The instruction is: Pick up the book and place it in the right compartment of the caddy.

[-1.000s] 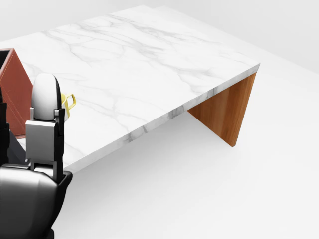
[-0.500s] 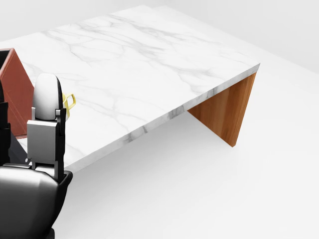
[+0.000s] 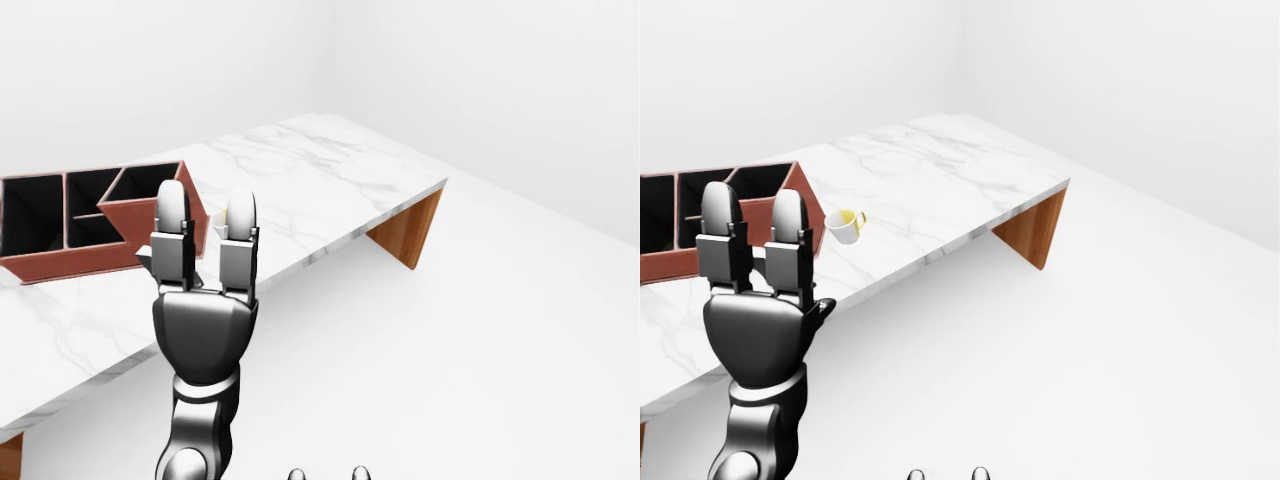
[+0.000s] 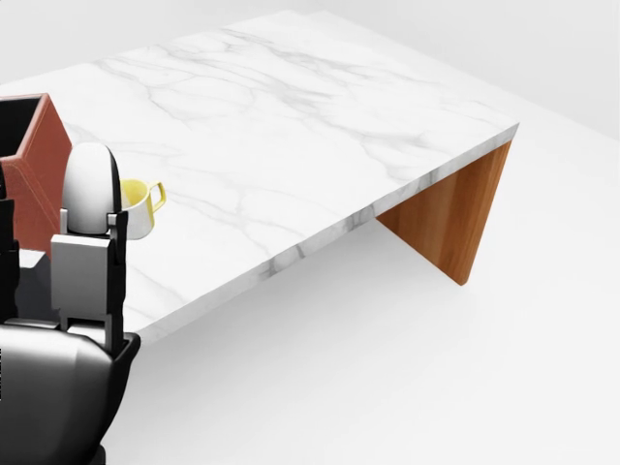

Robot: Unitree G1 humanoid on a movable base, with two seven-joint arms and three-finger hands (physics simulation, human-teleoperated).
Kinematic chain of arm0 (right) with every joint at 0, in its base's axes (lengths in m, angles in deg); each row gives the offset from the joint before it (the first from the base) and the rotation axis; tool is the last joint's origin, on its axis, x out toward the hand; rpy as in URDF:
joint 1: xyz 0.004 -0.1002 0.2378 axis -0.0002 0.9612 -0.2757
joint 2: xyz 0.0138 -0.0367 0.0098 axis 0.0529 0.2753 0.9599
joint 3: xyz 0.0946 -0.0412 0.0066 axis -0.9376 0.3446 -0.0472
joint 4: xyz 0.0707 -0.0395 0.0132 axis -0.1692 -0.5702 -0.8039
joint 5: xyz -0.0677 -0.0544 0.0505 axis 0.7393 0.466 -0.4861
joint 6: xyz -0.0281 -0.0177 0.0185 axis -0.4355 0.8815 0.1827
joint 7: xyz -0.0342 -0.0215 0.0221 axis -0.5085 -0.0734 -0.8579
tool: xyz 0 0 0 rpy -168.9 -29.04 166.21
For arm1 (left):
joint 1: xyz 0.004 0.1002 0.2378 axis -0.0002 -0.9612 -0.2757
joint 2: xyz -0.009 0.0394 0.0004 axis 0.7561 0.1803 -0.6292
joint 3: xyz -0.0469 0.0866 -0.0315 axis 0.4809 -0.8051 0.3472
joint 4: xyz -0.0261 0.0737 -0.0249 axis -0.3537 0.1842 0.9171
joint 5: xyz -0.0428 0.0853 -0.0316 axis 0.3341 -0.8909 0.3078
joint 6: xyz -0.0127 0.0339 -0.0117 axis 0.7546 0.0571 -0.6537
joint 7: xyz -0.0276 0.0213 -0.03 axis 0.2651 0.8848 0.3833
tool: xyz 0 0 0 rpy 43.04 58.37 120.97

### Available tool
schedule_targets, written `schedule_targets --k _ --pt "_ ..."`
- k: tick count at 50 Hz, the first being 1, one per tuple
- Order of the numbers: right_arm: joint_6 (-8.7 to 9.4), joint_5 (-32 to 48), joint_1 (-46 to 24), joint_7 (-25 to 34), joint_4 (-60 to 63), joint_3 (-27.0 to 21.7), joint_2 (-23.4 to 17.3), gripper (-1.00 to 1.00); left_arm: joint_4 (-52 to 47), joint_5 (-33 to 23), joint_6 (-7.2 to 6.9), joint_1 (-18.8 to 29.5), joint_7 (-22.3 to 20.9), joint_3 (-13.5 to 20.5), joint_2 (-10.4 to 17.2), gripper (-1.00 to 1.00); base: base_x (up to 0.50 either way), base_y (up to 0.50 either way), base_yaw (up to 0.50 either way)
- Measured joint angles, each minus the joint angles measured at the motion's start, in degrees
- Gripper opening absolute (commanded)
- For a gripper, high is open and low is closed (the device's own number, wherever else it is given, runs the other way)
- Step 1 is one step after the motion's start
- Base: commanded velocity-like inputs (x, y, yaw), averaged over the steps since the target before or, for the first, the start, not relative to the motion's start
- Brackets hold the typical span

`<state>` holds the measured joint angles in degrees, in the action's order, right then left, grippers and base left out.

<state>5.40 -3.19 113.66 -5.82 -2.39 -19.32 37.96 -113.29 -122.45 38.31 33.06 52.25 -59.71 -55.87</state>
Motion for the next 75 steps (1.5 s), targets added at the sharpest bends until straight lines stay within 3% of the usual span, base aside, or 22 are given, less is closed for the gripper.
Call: schedule_targets --k 75 --pt "0.0 -0.31 -0.08 0.35 -0.63 0.21 -0.15 1.0 0.79 -0.58 -0.4 0.0 0.0 -0.64 0.04 1.0 0.11 0.16 0.0"
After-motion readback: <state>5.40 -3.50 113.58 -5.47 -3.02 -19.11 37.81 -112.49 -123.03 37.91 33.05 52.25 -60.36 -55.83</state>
